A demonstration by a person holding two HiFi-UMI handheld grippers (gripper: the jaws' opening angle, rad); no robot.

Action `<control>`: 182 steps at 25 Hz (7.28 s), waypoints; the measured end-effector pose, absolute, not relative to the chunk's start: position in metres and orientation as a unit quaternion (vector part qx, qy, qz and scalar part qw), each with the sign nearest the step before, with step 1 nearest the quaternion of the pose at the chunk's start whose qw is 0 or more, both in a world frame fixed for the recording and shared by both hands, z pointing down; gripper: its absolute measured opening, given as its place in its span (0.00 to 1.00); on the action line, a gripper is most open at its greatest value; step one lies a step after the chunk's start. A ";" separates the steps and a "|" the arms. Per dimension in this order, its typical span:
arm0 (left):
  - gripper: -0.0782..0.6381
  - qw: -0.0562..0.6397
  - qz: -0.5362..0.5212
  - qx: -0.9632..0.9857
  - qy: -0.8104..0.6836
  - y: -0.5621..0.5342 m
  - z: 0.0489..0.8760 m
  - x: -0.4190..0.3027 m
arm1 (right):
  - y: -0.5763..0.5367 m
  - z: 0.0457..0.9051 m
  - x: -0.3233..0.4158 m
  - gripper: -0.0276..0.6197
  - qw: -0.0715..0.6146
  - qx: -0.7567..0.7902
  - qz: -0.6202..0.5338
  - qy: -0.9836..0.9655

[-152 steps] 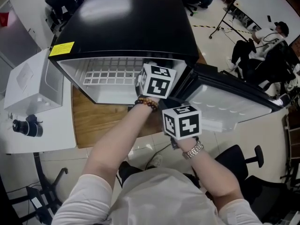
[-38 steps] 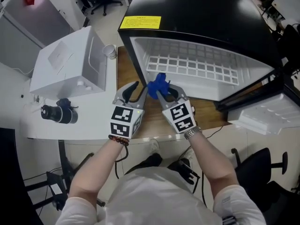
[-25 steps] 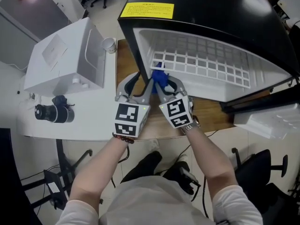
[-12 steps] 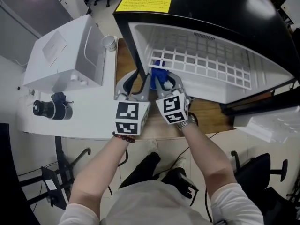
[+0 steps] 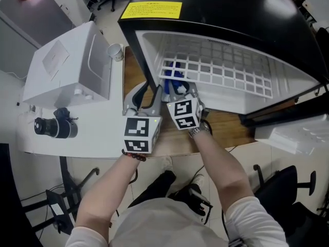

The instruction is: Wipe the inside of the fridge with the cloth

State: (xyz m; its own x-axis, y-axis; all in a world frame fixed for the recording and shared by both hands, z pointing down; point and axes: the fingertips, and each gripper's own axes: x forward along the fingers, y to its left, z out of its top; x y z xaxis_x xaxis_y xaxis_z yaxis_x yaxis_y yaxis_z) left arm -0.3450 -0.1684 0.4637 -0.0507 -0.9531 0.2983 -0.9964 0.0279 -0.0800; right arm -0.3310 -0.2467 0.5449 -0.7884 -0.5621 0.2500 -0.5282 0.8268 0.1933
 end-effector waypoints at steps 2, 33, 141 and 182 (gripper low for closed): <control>0.28 0.080 0.135 0.688 -0.709 -0.168 0.464 -0.345 | -0.254 0.547 -0.332 0.15 0.148 0.299 -0.048 -0.942; 0.28 0.072 0.138 0.699 -0.698 -0.168 0.463 -0.345 | -0.334 0.566 -0.346 0.16 0.146 0.381 0.010 -0.913; 0.29 0.070 0.172 0.668 -0.720 -0.170 0.466 -0.346 | -0.313 0.610 -0.304 0.16 0.253 0.374 0.133 -0.882; 0.30 0.080 0.176 0.656 -0.730 -0.171 0.464 -0.345 | -0.371 0.600 -0.073 0.16 0.263 0.561 0.157 -0.769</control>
